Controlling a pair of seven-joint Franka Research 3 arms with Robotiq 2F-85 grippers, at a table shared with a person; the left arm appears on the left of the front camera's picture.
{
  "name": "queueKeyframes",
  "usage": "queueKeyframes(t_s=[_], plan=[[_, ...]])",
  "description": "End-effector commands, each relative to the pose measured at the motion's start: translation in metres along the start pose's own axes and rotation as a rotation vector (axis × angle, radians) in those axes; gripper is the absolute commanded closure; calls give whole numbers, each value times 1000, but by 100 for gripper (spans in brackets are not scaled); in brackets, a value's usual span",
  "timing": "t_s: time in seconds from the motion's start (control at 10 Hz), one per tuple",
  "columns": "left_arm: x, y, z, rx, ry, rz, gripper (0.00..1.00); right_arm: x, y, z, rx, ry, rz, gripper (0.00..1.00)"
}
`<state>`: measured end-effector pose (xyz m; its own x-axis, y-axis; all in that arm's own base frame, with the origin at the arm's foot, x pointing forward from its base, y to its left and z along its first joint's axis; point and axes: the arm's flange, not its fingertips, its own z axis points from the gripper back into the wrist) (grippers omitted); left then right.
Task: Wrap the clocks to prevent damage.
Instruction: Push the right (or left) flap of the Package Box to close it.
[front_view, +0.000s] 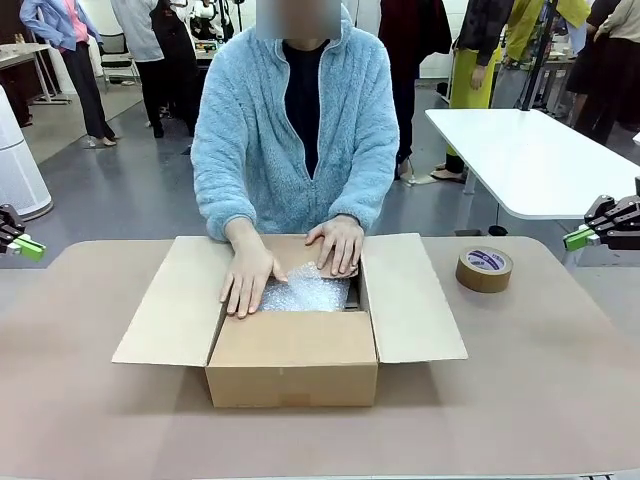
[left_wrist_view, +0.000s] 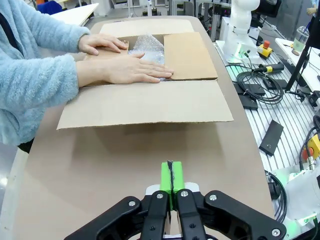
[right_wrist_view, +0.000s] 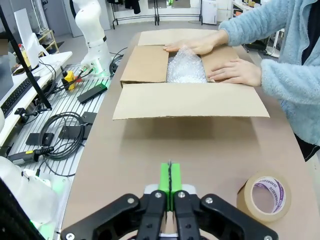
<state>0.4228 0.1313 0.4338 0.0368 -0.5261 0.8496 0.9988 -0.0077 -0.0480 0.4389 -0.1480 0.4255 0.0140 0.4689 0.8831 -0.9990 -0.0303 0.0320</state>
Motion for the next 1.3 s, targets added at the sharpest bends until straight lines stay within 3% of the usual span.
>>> queueKeyframes(t_s=[0.0,1.2], plan=[[1,-1,-1,8,-24,0,100,-1,2,-1,5,-10,0,99],[1,-1,-1,8,-24,0,100,0,0,0,0,0,0,99]])
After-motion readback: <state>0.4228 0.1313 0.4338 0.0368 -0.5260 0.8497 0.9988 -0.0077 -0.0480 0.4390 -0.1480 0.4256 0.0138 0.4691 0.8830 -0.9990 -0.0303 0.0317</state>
